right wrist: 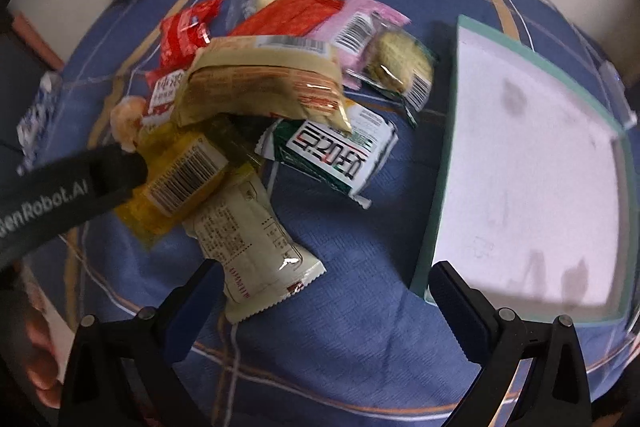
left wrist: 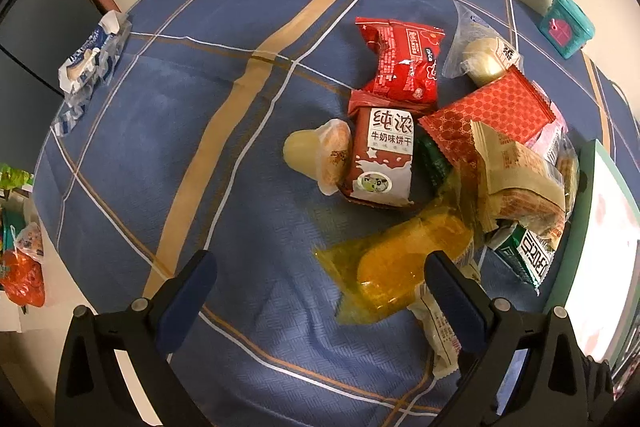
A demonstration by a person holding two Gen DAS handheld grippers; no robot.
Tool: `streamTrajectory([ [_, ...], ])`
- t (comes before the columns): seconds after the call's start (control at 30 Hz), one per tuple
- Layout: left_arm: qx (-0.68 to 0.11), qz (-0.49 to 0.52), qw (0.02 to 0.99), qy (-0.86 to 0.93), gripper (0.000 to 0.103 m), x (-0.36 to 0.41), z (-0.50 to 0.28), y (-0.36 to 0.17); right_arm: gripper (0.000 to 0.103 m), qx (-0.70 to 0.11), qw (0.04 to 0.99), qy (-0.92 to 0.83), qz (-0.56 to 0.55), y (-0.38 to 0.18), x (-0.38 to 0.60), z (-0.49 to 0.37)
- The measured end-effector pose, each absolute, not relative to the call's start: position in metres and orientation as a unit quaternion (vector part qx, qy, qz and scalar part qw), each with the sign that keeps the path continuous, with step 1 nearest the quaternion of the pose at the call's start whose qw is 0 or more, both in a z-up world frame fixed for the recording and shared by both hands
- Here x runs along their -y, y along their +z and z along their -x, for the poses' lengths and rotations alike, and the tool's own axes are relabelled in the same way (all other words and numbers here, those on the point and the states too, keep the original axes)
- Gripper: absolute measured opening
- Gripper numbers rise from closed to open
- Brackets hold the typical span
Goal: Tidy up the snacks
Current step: 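Reach the right tool to the cream biscuit packet while the left tool approaches the yellow cake bag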
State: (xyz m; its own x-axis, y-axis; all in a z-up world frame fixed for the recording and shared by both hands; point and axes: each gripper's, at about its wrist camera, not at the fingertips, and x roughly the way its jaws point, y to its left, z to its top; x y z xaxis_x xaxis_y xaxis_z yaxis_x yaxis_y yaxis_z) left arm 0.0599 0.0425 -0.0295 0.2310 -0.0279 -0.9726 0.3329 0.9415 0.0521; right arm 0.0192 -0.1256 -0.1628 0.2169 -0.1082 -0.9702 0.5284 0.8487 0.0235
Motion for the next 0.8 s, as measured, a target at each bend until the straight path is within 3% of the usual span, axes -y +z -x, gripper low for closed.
streamTrajectory([
  [0.57, -0.606, -0.087, 0.777, -0.143, 0.103, -0.055, -0.076, -0.022, 0.103, -0.575, 0.777, -0.202, -0.157, -0.143, 0.098, -0.047],
  [0.8, -0.599, -0.095, 0.78, -0.155, 0.103, -0.056, -0.082, -0.025, 0.103, -0.597, 0.766, -0.16, -0.176, -0.162, 0.088, -0.064],
])
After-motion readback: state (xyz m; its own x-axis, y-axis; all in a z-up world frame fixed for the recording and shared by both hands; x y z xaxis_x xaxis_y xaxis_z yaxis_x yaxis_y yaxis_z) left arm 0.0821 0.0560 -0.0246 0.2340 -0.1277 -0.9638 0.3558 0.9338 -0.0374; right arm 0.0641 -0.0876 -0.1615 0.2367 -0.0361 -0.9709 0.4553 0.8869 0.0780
